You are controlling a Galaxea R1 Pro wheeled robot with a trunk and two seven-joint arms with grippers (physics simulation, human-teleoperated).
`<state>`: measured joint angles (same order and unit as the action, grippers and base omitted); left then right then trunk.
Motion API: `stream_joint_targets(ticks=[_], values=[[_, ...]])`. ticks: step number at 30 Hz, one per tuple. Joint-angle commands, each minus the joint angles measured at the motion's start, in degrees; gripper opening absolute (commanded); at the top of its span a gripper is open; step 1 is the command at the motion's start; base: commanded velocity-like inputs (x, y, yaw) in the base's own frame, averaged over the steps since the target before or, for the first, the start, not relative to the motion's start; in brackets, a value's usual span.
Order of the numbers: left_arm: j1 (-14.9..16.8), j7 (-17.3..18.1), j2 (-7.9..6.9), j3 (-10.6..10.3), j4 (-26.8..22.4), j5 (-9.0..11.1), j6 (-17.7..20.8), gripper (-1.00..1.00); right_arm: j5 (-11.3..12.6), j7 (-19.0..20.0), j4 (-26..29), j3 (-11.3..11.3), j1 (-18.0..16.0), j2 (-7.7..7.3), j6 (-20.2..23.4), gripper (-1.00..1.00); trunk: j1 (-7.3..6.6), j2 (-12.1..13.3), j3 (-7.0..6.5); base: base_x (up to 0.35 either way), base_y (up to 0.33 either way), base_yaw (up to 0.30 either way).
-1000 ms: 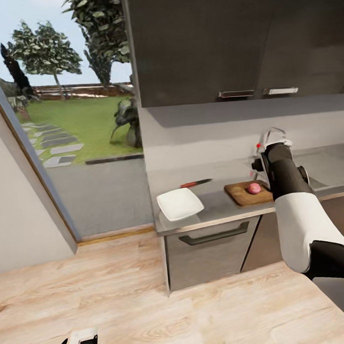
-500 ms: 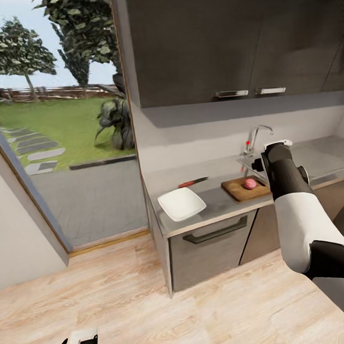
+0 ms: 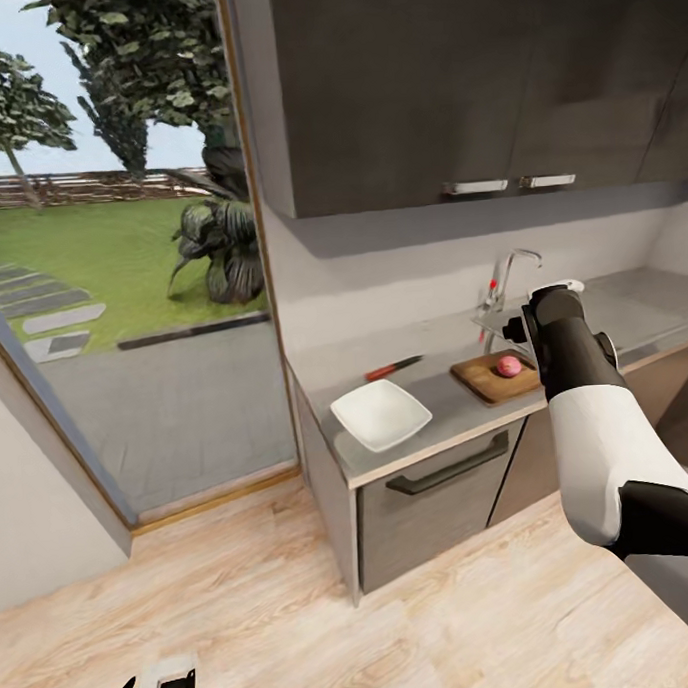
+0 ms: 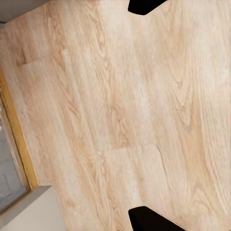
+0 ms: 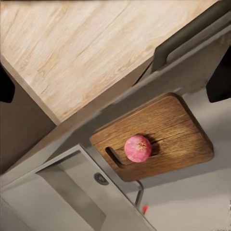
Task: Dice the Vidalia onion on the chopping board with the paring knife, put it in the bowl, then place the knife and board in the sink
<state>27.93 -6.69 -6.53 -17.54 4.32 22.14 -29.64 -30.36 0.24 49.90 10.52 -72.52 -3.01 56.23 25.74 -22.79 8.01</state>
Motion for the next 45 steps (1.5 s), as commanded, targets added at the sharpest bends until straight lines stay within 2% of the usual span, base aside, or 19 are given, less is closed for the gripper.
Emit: stream_joint_targets(ticks=[1, 20, 26, 39, 40, 43, 45], values=[[0.1, -0.2, 0.03, -0.5, 0.2, 0.2, -0.2, 1.00, -0.1, 0.0, 0.0, 0.0, -0.1, 0.02, 0.2, 1.00, 0.05, -0.1, 0.13, 0.102, 0.308, -0.129], [0.1, -0.1, 0.09, -0.6, 0.2, 0.2, -0.2, 1.00, -0.1, 0.0, 0.0, 0.0, 0.0, 0.02, 0.2, 1.00, 0.05, -0.1, 0.13, 0.114, 0.308, -0.120], [0.1, 0.0, 0.09, -0.6, 0.2, 0.2, 1.5, 1.00, -0.1, 0.0, 0.0, 0.0, 0.0, 0.02, 0.2, 1.00, 0.05, -0.1, 0.13, 0.122, 0.308, -0.095], [0.1, 0.0, 0.09, -0.6, 0.2, 0.2, 2.1, 1.00, 0.2, 0.2, -0.1, 0.2, -0.1, 0.31, 0.3, 1.00, 0.05, -0.1, 0.13, 0.140, 0.308, -0.015], [0.1, 0.0, 0.10, -0.6, 0.2, 0.2, 2.1, 1.00, 0.2, 0.2, -0.2, 0.5, -0.1, 0.35, 0.3, 1.00, 0.05, -0.1, 0.13, 0.146, 0.308, 0.000], [0.1, 0.0, 0.13, -0.6, 0.2, 0.1, 2.1, 1.00, 0.5, 0.2, -0.2, 4.4, -0.1, 0.50, 0.3, 1.00, 0.05, -0.1, 0.13, 0.146, 0.308, 0.000], [0.1, 0.0, 0.15, -0.6, 0.2, 0.2, 2.1, 1.00, 0.6, 0.2, -0.2, 8.4, -0.1, 0.58, 0.3, 1.00, 0.05, -0.1, 0.13, 0.146, 0.308, 0.000]])
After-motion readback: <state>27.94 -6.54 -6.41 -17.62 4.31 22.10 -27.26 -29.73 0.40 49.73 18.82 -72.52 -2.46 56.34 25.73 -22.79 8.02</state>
